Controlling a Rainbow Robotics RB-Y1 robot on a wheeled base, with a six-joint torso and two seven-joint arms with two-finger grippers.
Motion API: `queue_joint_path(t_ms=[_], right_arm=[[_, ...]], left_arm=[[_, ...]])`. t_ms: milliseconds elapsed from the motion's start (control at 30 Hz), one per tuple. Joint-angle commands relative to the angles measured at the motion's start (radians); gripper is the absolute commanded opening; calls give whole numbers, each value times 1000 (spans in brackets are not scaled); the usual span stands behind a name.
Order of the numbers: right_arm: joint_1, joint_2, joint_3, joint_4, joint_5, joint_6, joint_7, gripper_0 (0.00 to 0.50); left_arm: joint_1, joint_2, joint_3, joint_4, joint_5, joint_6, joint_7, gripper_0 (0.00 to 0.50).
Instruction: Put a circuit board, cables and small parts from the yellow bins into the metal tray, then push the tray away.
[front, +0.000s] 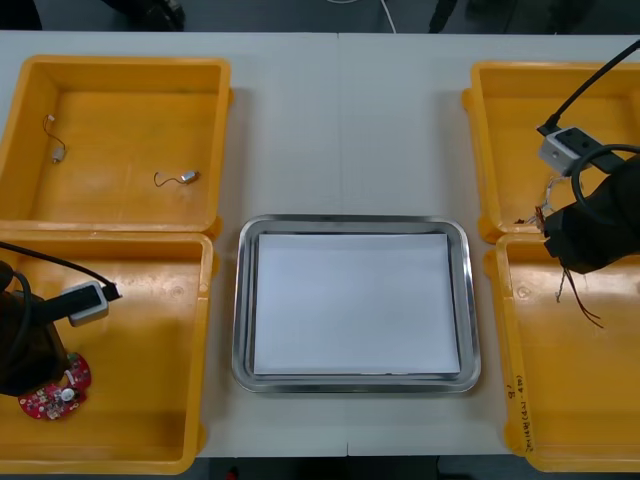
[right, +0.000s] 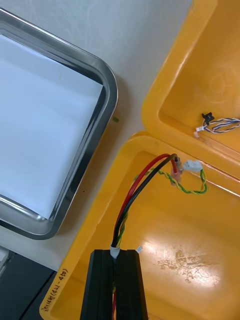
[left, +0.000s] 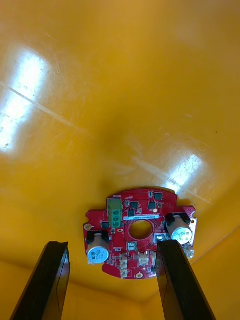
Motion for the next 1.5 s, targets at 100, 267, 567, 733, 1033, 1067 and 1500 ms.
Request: queue_joint_path(t_ms=[100,267,567,733,1033,1067,1500], right_arm=[[-70,-42,47,-12,-20,-10,-9,0],[-84,-42,61,-15,-27,-10,-5,0],[-112,-42,105,-17,-23,-10,0,0],[-128,-42,134,-17,-20,-7,-2,0],[-130,-42,137,-19,-26,-7,0,0],[-131,-42,137,-17,-26,-5,0,0],[-131,-42,137,-19,-32,-1,-2,0]], left_arm=[[-5,-21,-50,23,-36,-46,-65,500],[-5,-36,-64,37,-53,-46,-67,500],[-8,-47,-93,69,-70,-77,-74,500],[-10,-47,-108,83,-76,-94,-74,500],[-21,-50,-131,114,-77,-120,-82,500],[-21,-53,-131,117,-77,-118,-82,500],[-28,-68,-131,120,-79,-114,-88,0]])
